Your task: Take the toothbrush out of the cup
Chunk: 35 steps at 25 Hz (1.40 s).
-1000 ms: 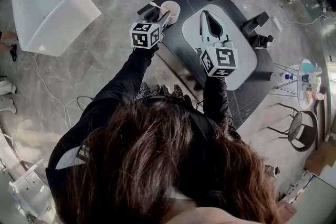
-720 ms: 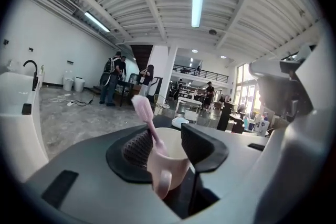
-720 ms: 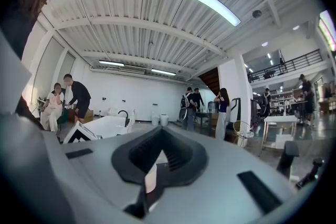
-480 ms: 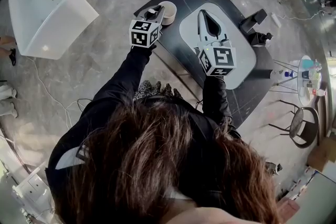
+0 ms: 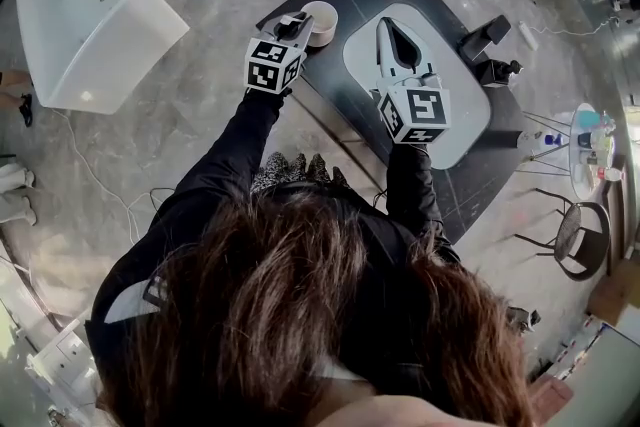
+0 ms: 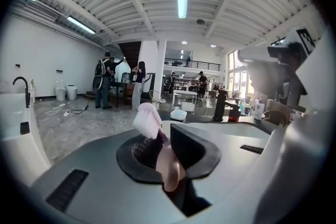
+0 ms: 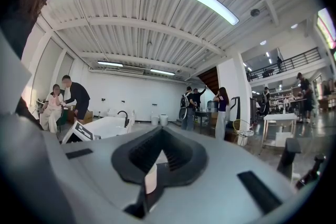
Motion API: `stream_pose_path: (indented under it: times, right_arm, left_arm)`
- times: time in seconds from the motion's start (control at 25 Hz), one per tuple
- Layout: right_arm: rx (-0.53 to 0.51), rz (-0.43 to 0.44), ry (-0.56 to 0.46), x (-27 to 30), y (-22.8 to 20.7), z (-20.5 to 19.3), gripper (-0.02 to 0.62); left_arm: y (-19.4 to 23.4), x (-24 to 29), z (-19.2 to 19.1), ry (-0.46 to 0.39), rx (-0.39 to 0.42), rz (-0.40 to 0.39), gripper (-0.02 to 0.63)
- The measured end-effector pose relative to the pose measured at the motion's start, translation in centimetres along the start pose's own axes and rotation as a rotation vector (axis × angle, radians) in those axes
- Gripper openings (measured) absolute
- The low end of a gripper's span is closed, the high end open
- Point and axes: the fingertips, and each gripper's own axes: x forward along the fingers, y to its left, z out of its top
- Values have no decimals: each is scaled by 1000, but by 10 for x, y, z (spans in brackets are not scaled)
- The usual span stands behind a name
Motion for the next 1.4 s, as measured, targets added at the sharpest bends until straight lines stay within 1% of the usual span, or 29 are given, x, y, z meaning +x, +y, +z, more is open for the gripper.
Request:
stream_pose_path:
  times: [0.2, 0.48, 0.68, 0.84, 1.12, 1.4]
  right_arm:
    - [-2, 2, 0, 1, 3, 1, 5]
    - [-5, -1, 2, 2, 3, -1, 5]
    - [-8, -2, 1, 2, 5, 1, 5]
    - [-8, 2, 2, 2, 7, 1, 5]
    - [0, 9, 8, 5, 13, -3, 5]
    - [-2, 27, 11, 11, 22, -6, 5]
  left_arm:
    - [0, -1, -1, -11, 0, -13, 44]
    - [3, 0, 0, -64, -60, -25, 43]
    - [3, -1, 1, -78, -71, -46, 41]
    - [4, -4, 7, -94, -60, -50, 40]
    - [2, -14, 35, -144, -7, -89, 38]
    - [-9, -33, 59, -136, 25, -158, 38]
